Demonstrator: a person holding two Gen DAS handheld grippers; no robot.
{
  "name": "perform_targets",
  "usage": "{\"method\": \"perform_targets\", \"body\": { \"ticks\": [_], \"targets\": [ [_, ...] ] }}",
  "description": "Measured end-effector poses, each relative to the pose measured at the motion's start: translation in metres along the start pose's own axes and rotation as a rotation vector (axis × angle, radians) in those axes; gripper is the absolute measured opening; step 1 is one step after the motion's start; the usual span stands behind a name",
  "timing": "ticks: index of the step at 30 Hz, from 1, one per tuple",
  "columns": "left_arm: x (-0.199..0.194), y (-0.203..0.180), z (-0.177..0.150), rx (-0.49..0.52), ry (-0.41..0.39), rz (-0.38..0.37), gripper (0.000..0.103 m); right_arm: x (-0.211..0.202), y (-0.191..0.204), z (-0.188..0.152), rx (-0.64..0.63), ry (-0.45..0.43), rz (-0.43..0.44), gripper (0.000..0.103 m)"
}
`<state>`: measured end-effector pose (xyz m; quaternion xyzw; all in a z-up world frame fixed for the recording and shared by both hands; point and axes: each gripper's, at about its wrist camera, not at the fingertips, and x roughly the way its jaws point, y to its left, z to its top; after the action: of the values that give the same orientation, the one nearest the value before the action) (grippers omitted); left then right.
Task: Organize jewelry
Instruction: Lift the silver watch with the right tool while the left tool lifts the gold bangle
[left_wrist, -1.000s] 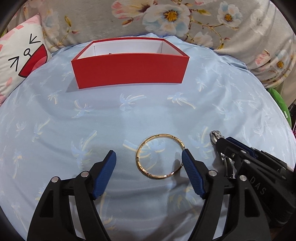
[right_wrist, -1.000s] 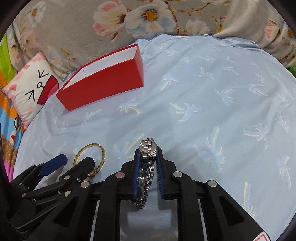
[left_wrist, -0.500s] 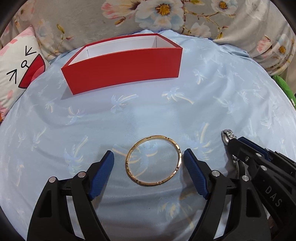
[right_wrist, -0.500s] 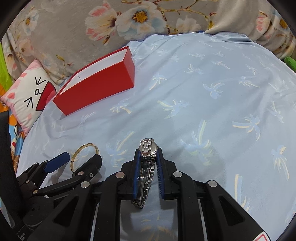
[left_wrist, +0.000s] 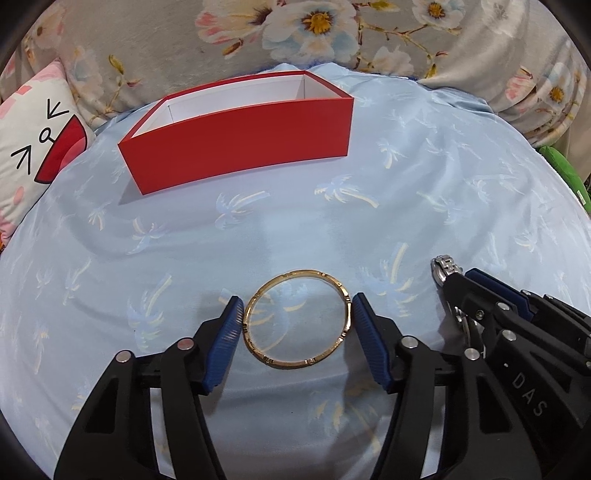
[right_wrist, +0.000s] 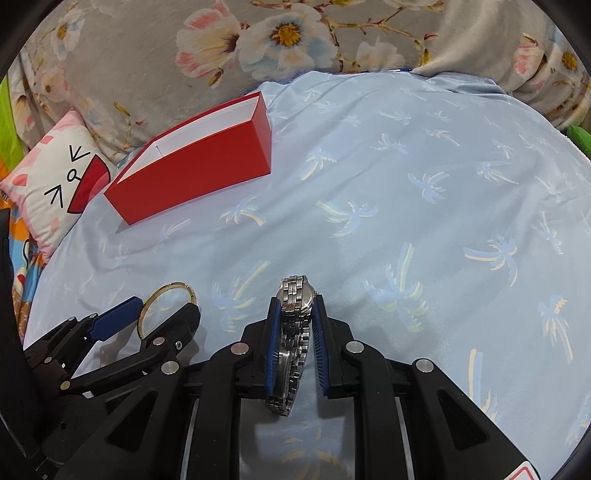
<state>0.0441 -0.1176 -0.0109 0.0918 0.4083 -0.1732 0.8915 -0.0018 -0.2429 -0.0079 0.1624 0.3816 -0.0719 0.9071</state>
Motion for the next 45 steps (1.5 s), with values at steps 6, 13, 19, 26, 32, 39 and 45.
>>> {"method": "perform_targets", "body": {
  "ticks": [6,13,19,26,32,39,45],
  "targets": [
    [0.0,0.0,0.0,-0.002,-0.001,-0.002,0.057,0.0,0.0,0.0,0.0,-0.002,0.004,0.017],
    [-0.007,0.01,-0.006,-0.041,-0.004,-0.008,0.057,-0.002,0.0,-0.001,0.001,-0.009,0.015,0.017],
    [-0.012,0.026,-0.011,-0.061,-0.006,0.003,0.057,-0.005,0.004,-0.002,-0.018,-0.016,0.028,0.016],
    [-0.015,0.041,-0.015,-0.097,-0.01,0.014,0.057,-0.005,0.005,-0.001,-0.024,-0.015,0.03,0.016],
    [-0.015,0.042,-0.016,-0.091,-0.009,0.018,0.057,0.003,0.013,-0.001,-0.063,0.026,0.025,0.017],
    [-0.015,0.042,-0.016,-0.09,-0.009,0.019,0.057,0.006,0.026,0.001,-0.121,0.023,-0.013,0.032],
    [-0.015,0.042,-0.016,-0.089,-0.008,0.02,0.057,0.01,0.027,0.004,-0.126,0.022,-0.049,0.024]
  ]
}}
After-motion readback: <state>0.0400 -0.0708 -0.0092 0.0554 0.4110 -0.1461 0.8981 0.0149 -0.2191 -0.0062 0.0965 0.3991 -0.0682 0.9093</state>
